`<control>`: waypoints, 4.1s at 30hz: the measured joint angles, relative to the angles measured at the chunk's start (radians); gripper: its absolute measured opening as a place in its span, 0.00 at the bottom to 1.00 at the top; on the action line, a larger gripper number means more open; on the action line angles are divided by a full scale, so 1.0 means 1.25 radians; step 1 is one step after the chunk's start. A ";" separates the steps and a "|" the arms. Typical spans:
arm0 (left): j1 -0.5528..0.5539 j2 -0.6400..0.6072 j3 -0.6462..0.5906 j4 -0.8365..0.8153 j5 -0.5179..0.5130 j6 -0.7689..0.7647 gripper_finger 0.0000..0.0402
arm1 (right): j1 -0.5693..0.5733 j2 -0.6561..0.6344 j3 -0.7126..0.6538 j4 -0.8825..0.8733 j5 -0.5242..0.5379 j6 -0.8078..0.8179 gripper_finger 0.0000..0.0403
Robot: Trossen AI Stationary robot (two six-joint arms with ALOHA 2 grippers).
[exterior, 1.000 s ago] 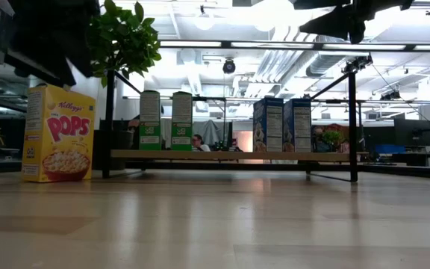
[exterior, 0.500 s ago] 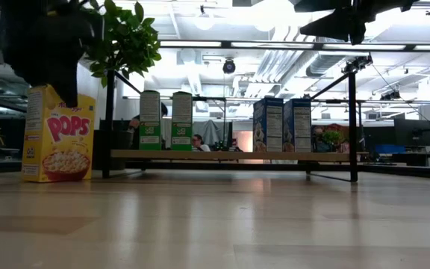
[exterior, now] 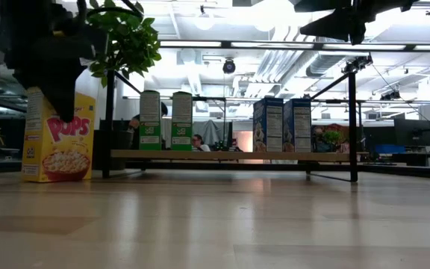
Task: Stack cereal on shelf
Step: Put the top yellow cereal box on the shelf
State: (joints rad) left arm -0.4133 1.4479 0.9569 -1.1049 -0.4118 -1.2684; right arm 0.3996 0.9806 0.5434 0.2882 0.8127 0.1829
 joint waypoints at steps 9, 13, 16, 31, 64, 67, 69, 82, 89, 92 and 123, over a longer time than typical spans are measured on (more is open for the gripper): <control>0.006 0.000 0.000 0.001 0.022 0.004 0.35 | 0.000 0.000 0.000 0.000 0.000 0.000 0.73; 0.003 -0.014 0.001 0.002 0.081 0.004 0.29 | 0.000 0.000 0.000 0.000 0.000 0.000 0.73; -0.014 -0.033 0.022 0.002 0.158 0.005 0.29 | 0.000 0.000 0.000 0.000 0.000 0.000 0.73; 0.002 0.014 0.388 0.266 0.066 0.362 0.28 | 0.000 0.000 0.000 0.007 0.000 0.001 0.73; 0.309 0.311 0.581 0.136 0.140 1.100 0.29 | 0.000 0.000 0.000 -0.006 0.000 0.016 0.73; 0.320 0.331 0.581 0.159 0.142 1.105 0.29 | 0.000 0.000 0.000 -0.006 0.000 0.015 0.73; 0.328 0.336 0.581 0.164 0.143 1.124 0.29 | 0.000 0.000 0.000 -0.008 0.000 0.017 0.73; 0.399 0.338 0.581 0.176 0.229 1.207 0.29 | 0.000 0.000 0.000 -0.011 0.000 0.032 0.73; 0.421 0.338 0.566 0.187 0.264 1.223 0.29 | 0.000 0.000 0.000 -0.012 0.002 0.035 0.73; 0.422 0.338 0.552 0.189 0.263 1.252 0.29 | 0.000 0.000 0.000 -0.012 0.003 0.035 0.73; 0.419 0.382 0.555 0.208 0.255 1.252 0.36 | -0.001 0.000 0.000 -0.018 0.007 0.036 0.73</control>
State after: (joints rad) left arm 0.1100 1.9251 1.6504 -0.8455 -0.0927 0.2960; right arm 0.3988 0.9806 0.5434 0.2661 0.8219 0.2276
